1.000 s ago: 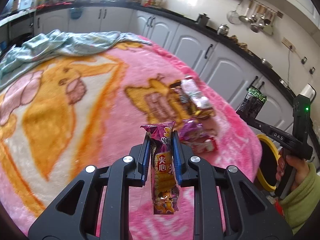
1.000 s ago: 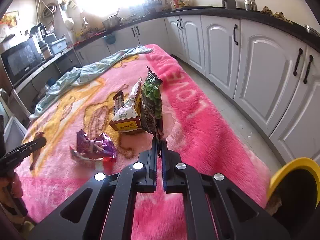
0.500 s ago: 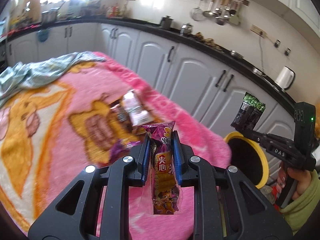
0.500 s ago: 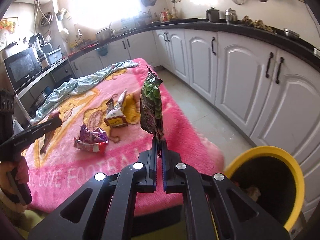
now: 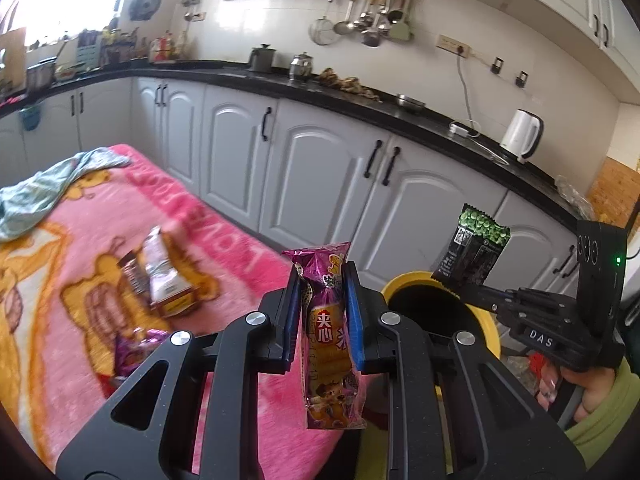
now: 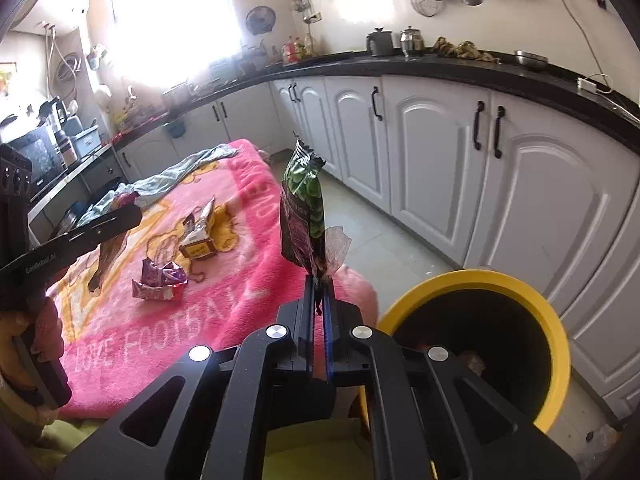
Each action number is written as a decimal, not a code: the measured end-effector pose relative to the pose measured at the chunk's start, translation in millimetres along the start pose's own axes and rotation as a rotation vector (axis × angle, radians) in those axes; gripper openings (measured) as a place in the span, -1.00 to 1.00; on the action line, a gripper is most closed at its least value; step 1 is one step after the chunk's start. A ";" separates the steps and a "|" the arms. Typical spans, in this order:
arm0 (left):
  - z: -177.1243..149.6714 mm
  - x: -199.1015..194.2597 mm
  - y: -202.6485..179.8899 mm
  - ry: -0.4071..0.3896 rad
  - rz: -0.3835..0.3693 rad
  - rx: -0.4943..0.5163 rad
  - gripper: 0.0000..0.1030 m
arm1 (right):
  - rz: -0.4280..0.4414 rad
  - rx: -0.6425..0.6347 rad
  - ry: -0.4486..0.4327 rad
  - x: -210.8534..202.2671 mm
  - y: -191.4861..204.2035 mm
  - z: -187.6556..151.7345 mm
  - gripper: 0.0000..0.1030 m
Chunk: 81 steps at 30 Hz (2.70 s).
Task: Collect trash
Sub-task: 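Carry the snack stick and green-black bag over the bin, then open both tools over the bin to drop the two snacks, then move both empty tools back over the blanket toward the remaining wrappers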
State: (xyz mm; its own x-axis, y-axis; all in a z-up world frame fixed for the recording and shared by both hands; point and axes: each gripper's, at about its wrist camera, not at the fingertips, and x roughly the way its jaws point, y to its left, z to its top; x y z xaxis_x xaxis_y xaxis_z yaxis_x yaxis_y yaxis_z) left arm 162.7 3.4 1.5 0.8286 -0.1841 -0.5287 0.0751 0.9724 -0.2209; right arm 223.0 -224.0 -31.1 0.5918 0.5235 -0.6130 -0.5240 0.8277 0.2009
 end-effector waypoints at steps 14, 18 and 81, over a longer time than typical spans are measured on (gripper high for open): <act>12.0 36.1 -71.6 0.002 -0.108 0.074 -0.72 | -0.097 0.110 -0.080 -52.2 -51.5 -17.7 -0.92; 11.0 52.6 -90.8 0.017 -0.137 0.085 -0.72 | -0.125 0.148 -0.073 -58.3 -69.5 -28.3 -0.92; -2.9 75.8 -44.9 0.047 -0.072 -0.022 0.79 | -0.228 0.140 -0.094 -39.6 -70.1 -43.8 0.56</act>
State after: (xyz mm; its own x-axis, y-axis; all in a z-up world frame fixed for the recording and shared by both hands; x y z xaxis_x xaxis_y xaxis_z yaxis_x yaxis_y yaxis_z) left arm 220.5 -54.6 -31.0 0.7947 -0.2601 -0.5484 0.1207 0.9532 -0.2772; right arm 209.4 -311.6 -54.4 0.7422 0.3319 -0.5823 -0.2850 0.9426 0.1740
